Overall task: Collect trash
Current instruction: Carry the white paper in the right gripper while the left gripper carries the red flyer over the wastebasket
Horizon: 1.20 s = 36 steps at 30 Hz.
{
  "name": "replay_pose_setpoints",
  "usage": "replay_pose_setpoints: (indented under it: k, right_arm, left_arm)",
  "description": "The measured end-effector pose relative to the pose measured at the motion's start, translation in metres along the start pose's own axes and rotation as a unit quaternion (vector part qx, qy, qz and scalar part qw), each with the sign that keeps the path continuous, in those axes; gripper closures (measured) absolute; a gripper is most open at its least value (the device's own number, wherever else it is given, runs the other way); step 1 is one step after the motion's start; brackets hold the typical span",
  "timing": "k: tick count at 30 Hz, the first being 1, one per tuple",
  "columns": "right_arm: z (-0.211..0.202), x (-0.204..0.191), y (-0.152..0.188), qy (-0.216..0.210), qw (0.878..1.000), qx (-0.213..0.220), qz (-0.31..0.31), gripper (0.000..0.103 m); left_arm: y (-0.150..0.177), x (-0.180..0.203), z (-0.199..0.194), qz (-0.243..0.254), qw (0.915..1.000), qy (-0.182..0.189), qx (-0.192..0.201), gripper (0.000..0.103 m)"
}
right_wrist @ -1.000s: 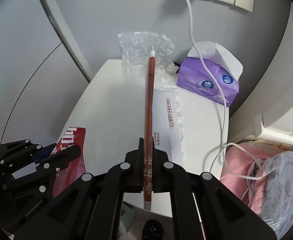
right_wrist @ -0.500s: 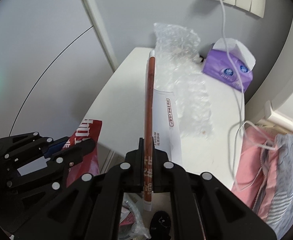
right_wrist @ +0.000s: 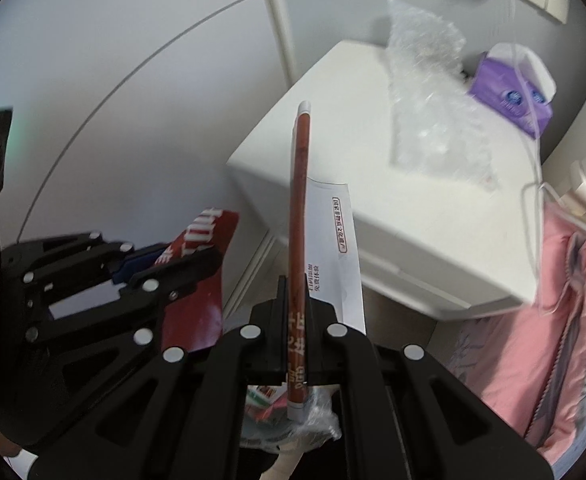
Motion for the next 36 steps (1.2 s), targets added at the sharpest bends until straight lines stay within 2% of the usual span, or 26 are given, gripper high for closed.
replay_pose_setpoints:
  k: [8, 14, 23, 28, 36]
  right_arm:
    - [0.037, -0.025, 0.039, -0.016, 0.999, -0.034, -0.026, 0.097]
    - [0.08, -0.036, 0.07, -0.028, 0.996, -0.064, -0.049, 0.097]
    - [0.149, -0.045, 0.114, -0.047, 0.987, -0.127, -0.092, 0.097]
    - [0.186, -0.057, 0.132, -0.048, 0.981, -0.147, -0.117, 0.097]
    - [0.25, -0.05, 0.132, -0.053, 0.978, -0.164, -0.116, 0.097]
  left_arm:
    - [0.056, -0.007, 0.03, -0.031, 0.9988, 0.005, -0.037, 0.094]
    - [0.1, -0.008, 0.061, -0.052, 0.996, 0.016, -0.071, 0.094]
    - [0.173, -0.02, 0.127, -0.1, 0.9848, 0.029, -0.138, 0.094]
    - [0.199, -0.026, 0.166, -0.128, 0.978, 0.035, -0.161, 0.094]
    - [0.214, -0.041, 0.217, -0.159, 0.9728, 0.04, -0.163, 0.095]
Point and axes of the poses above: each gripper's, at about its wrist camera, not at the fingertips, and z roughly the way its jaws point, x to its right, y to its underside, the point moved 6 cm from there along z, roughly the way its jaws point, and after that the axes turned 15 degrees about -x, right-handed, at the moved point
